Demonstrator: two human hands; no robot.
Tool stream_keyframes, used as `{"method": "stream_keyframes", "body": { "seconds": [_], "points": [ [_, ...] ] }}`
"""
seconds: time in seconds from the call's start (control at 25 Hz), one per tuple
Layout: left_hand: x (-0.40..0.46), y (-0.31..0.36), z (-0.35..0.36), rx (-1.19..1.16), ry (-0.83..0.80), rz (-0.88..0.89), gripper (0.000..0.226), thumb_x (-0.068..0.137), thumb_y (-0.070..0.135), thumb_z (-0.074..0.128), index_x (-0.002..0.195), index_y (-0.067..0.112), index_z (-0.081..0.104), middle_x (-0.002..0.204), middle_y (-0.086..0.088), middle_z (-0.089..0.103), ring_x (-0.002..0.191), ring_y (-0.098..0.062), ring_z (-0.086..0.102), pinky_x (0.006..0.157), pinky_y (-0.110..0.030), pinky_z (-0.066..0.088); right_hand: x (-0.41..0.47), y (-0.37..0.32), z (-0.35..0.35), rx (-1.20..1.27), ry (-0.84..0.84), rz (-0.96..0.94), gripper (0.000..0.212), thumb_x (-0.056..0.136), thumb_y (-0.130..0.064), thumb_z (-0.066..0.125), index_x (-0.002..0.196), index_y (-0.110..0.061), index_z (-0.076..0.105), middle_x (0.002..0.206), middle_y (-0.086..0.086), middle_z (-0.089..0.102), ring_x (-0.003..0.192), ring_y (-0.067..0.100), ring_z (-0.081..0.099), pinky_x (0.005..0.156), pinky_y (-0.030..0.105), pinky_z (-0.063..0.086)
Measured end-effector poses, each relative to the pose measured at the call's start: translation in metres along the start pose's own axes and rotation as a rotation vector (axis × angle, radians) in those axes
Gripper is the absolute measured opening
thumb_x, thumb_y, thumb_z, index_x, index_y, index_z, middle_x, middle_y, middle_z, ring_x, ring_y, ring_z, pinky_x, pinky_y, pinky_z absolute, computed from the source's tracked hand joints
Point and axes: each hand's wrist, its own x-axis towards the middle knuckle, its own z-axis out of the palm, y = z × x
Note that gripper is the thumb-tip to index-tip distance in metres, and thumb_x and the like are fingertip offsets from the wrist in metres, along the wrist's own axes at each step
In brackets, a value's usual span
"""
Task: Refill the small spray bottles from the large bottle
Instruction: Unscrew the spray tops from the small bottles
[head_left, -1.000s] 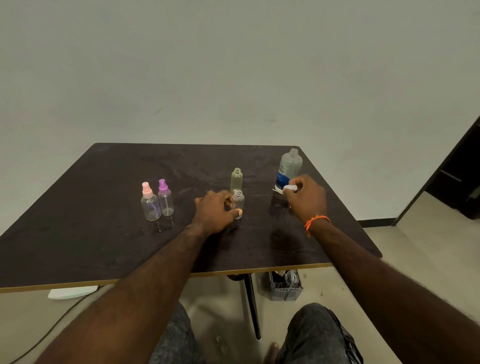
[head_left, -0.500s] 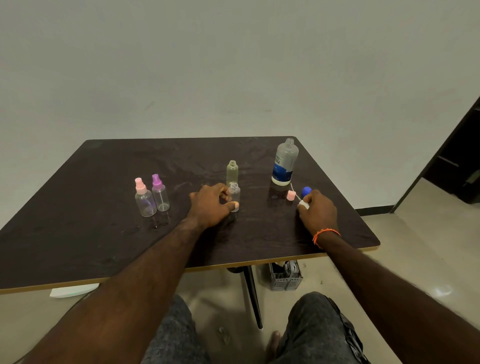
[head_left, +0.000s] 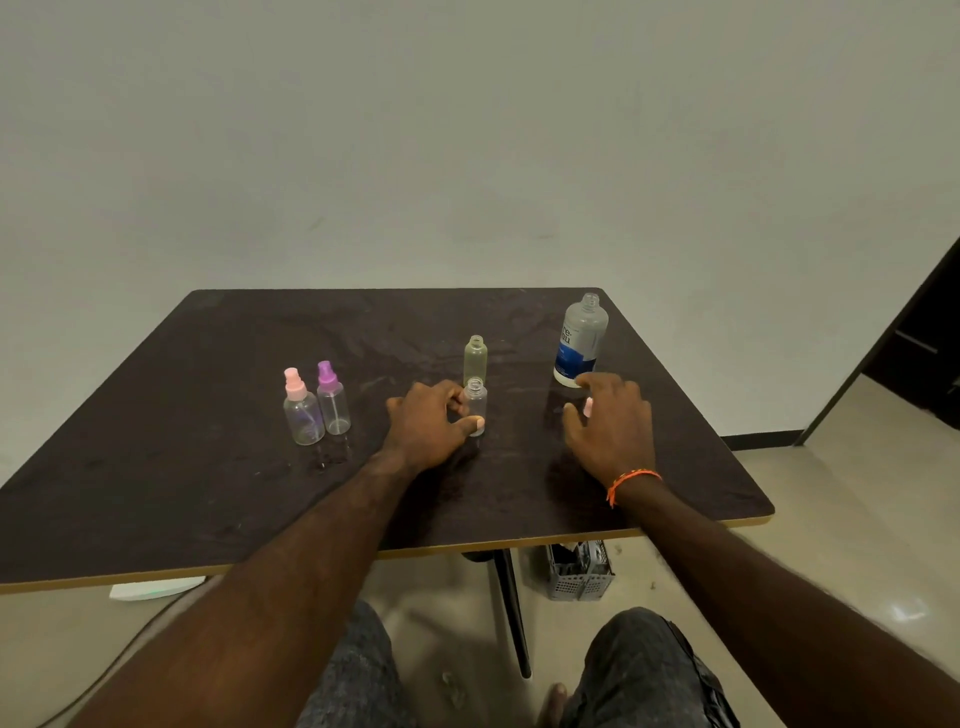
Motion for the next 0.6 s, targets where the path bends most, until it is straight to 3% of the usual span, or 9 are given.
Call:
{"method": "stream_keyframes", "body": {
  "seconds": [0.12, 0.28, 0.44, 0.6],
  "points": [
    [0.002, -0.001, -0.006, 0.09, 0.054, -0.054, 0.026, 0.091, 0.05, 0.073, 0.109, 0.034, 0.064, 0.101, 0.017, 0.068, 0.112, -0.012, 0.058, 0.091, -0.037, 0.023, 0.001, -0.045, 0.02, 0.074, -0.133, -0.151, 0.037, 0.089, -0.036, 0.065, 0.124, -0.027, 0.06, 0.119, -0.003, 0.066, 0.109, 0.018, 0.058, 0.094, 0.041, 0.051],
    [0.009, -0.007, -0.01, 0.166, 0.107, -0.175, 0.025, 0.095, 0.048, 0.068, 0.111, 0.029, 0.063, 0.101, 0.01, 0.068, 0.117, -0.02, 0.055, 0.096, -0.042, 0.031, 0.006, -0.092, 0.051, 0.12, -0.417, -0.128, 0.05, 0.087, -0.023, 0.06, 0.137, -0.023, 0.053, 0.127, 0.0, 0.065, 0.119, 0.026, 0.052, 0.097, 0.043, 0.047],
    [0.026, -0.008, -0.009, 0.181, 0.122, -0.281, 0.028, 0.095, 0.048, 0.068, 0.113, 0.027, 0.064, 0.107, 0.003, 0.071, 0.121, -0.025, 0.055, 0.1, -0.048, 0.033, 0.014, -0.112, 0.073, 0.183, -0.461, -0.092, 0.048, 0.081, -0.011, 0.053, 0.129, -0.017, 0.055, 0.123, 0.01, 0.065, 0.119, 0.035, 0.052, 0.095, 0.046, 0.045],
    [0.038, -0.01, -0.007, 0.175, 0.133, -0.282, 0.024, 0.096, 0.047, 0.068, 0.11, 0.027, 0.063, 0.106, 0.005, 0.07, 0.118, -0.023, 0.056, 0.102, -0.048, 0.033, 0.02, -0.11, 0.083, 0.177, -0.474, -0.101, 0.051, 0.079, -0.01, 0.052, 0.128, -0.023, 0.052, 0.12, 0.008, 0.064, 0.117, 0.035, 0.052, 0.094, 0.046, 0.043]
  ]
}}
